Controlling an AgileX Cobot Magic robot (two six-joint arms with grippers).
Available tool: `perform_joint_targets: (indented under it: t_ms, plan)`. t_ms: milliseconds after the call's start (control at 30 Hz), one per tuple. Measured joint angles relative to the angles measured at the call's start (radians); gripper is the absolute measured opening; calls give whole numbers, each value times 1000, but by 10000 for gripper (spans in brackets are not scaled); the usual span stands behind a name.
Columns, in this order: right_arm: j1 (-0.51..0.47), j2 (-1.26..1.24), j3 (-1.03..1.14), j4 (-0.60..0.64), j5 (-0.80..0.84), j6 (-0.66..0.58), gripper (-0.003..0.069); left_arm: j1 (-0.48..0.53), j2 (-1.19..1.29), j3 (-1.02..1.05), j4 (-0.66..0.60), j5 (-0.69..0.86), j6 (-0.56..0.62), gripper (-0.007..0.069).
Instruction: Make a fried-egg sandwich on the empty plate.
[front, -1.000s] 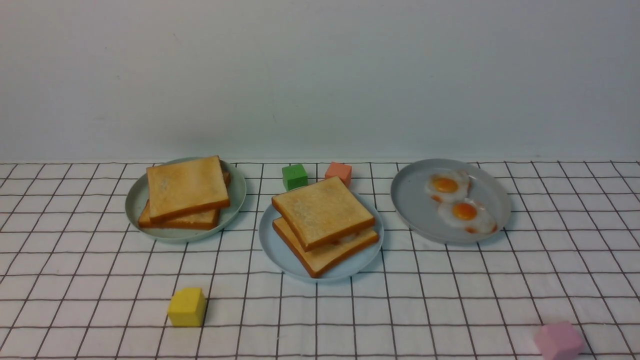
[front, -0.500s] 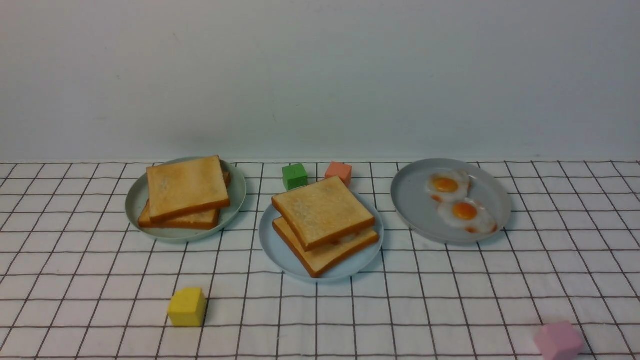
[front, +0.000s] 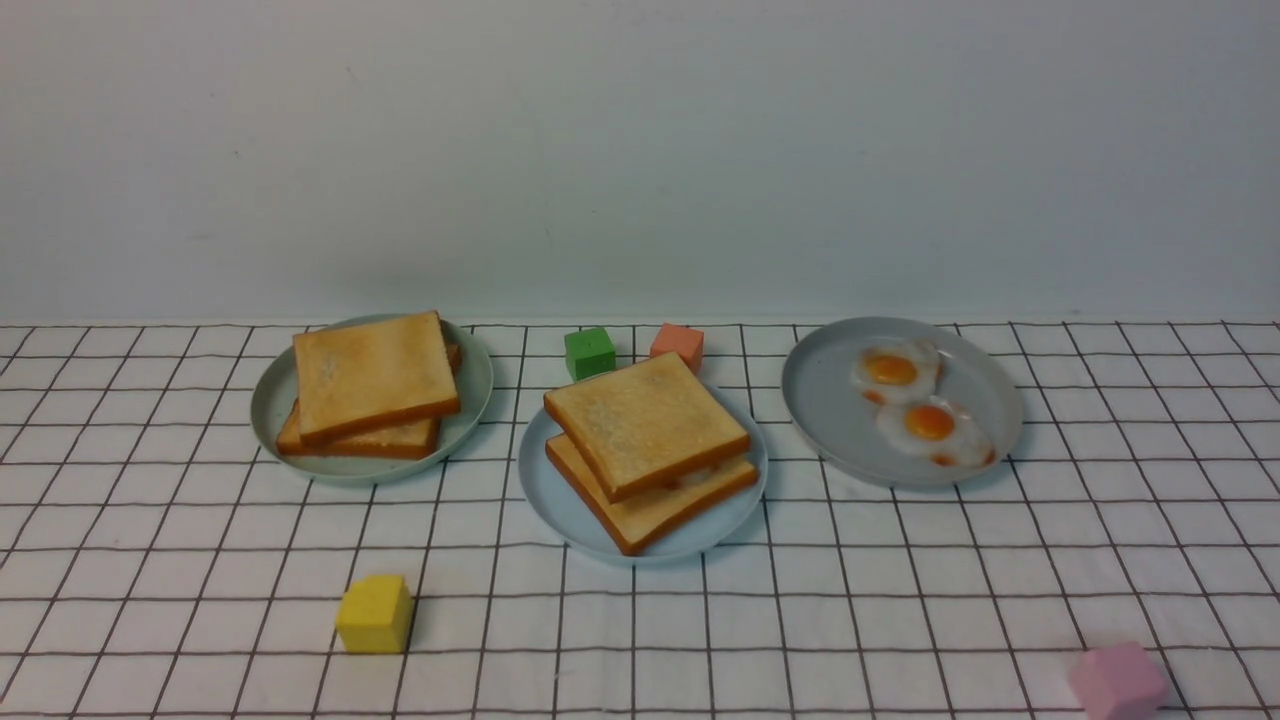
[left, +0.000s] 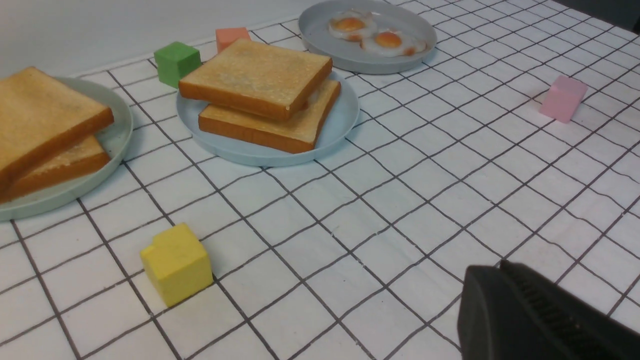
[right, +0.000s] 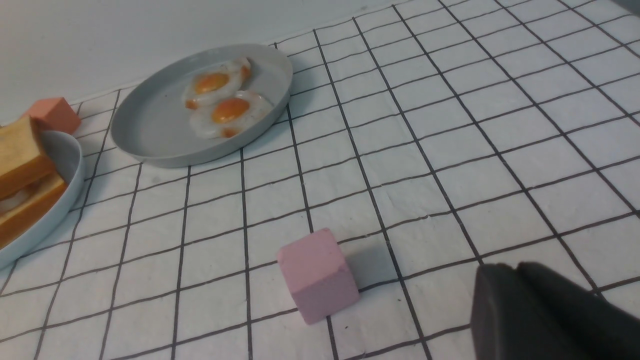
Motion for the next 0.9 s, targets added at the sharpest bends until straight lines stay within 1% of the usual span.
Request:
perform_joint_targets:
  t_ms: [67,133,167,233,267,300,333,400,433,500,600,900]
  plan:
    - [0,0,0,0,0,0,63,8,0,0,2,-9,-4,20]
    - [0,0,0,0,-1,0,67,83,-18,0,0,-25,-29,-2]
    - [0,0,0,0,-1,0,69,138,-32,0,-4,-27,-39,-13]
    - [0,0,1,0,-1,0,74,287,-69,6,-26,-27,-61,-13]
    - [0,0,1,0,-1,0,75,343,-93,15,-36,-24,-64,-13]
    - [0,0,1,0,-1,0,78,424,-125,29,-48,-13,-68,-13]
    - [0,0,1,0,-1,0,78,450,-131,36,-49,-11,-69,-13]
    - [0,0,1,0,-1,0,82,578,-177,92,-67,16,-73,-13]
    - [0,0,1,0,-1,0,82,617,-182,125,-75,33,-75,-13]
    - [0,0,1,0,-2,0,85,669,-184,174,-100,62,-86,-13]
    - [0,0,1,0,-4,0,90,705,-183,191,-139,60,-109,-13]
    - [0,0,1,0,-4,0,102,710,-183,192,-157,55,-115,-13]
